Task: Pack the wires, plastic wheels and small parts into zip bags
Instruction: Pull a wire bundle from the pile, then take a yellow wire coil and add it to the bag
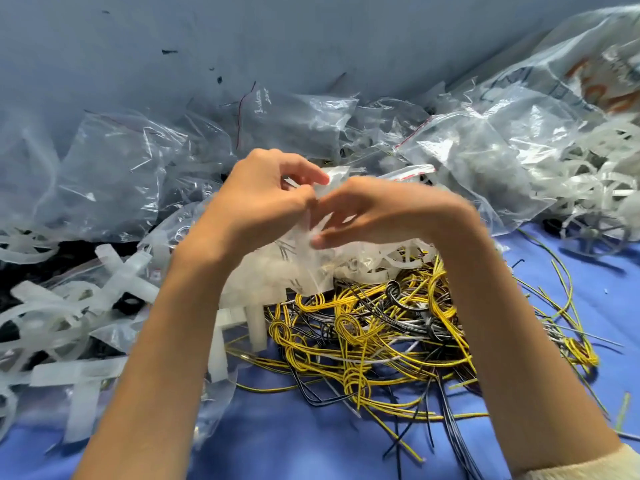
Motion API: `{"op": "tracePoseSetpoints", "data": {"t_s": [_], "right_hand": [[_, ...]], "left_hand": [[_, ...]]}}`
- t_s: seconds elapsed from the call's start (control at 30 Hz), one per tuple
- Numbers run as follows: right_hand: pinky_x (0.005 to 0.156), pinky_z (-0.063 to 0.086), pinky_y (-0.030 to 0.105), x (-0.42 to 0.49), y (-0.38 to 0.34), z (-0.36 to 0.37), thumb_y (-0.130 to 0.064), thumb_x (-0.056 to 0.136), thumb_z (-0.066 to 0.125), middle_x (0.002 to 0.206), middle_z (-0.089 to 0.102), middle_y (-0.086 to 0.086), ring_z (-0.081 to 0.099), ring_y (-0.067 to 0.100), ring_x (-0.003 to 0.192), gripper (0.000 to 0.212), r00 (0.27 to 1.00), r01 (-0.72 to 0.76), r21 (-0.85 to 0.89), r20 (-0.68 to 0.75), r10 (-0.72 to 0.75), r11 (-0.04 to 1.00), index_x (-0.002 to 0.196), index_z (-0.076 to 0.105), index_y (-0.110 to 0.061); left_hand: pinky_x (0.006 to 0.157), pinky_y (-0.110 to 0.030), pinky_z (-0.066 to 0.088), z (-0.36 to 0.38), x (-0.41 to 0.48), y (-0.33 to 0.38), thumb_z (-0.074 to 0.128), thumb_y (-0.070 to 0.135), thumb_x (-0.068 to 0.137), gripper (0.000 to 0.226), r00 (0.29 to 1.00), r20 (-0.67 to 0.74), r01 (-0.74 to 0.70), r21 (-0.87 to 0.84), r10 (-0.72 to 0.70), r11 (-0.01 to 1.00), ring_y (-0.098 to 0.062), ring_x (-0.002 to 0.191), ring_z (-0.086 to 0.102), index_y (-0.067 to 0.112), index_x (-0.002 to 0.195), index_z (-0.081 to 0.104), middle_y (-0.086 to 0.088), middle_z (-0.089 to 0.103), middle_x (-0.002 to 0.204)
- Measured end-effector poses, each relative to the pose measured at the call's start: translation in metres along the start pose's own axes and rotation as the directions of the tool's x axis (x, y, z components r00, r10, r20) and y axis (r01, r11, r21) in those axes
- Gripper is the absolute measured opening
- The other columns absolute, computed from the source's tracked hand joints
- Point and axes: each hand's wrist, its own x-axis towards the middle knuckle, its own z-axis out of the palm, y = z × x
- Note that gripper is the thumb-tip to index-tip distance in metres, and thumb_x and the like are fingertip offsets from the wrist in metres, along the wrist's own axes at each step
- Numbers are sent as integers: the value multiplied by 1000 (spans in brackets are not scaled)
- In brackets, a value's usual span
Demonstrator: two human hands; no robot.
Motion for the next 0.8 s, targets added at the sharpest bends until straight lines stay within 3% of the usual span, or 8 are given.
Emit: {"op": "tracePoseSetpoints", "data": {"t_s": [0.1,0.17,0.27,0.33,0.4,0.57,0.7,0.8], "right_hand": [[66,48,22,-26,7,-24,-41,80,68,82,72,-14,64,-2,71,20,988,-153,-93,-46,149,984,96,73,-31],[56,42,16,-43,13,-34,-45,76,68,75,70,-20,63,-7,65,18,969,-248,-123,-52,243,961,91,72,-35],[53,39,11,-56,22,-42,-45,78,66,68,69,-22,62,-10,61,17,941,-331,-82,-99,323,940,88,71,-31],[53,40,9,-59,26,-45,-39,84,63,69,70,-18,62,-8,61,16,923,-370,-46,-133,361,928,86,71,-26],[54,40,9,-60,25,-46,-30,88,62,66,69,-14,61,-5,61,11,922,-375,-59,-129,366,925,85,70,-23],[60,46,14,-58,18,-42,-33,90,59,82,73,-4,64,-3,65,19,922,-364,17,-138,363,931,92,72,-19],[71,51,23,-58,14,-42,-42,86,59,84,73,-7,67,1,72,23,938,-325,-2,-127,322,946,92,71,-23],[75,53,28,-58,12,-42,-53,77,57,85,73,-7,68,3,75,34,946,-310,-20,-107,306,951,92,71,-25]], "left_hand": [[75,-21,42,5,2,-2,57,11,84,28,1000,-10,1,178,1,984,-5,78,54,30,101,69,10,55,88],[87,-26,41,15,-1,2,57,6,81,34,999,-28,-26,286,36,958,-15,97,50,29,105,67,2,47,100],[93,-33,35,36,-9,18,61,2,77,36,973,-43,-193,390,227,900,-18,116,36,25,104,68,-1,44,114],[89,-36,32,52,-16,30,63,15,81,23,951,-17,-276,404,309,872,-17,114,35,26,101,68,1,47,113],[88,-38,30,70,-23,38,58,31,86,16,952,49,-294,419,302,859,-17,106,42,26,98,67,3,51,101],[95,-48,21,109,-33,38,52,55,87,39,963,218,-260,591,159,764,-23,113,40,22,99,69,-1,54,102],[101,-50,21,131,-41,32,60,37,87,28,952,205,-305,614,227,728,-29,113,43,12,94,68,-10,59,108],[84,-38,35,131,-40,31,61,24,85,16,953,130,-300,545,274,783,-27,94,50,10,91,66,-9,62,98]]}}
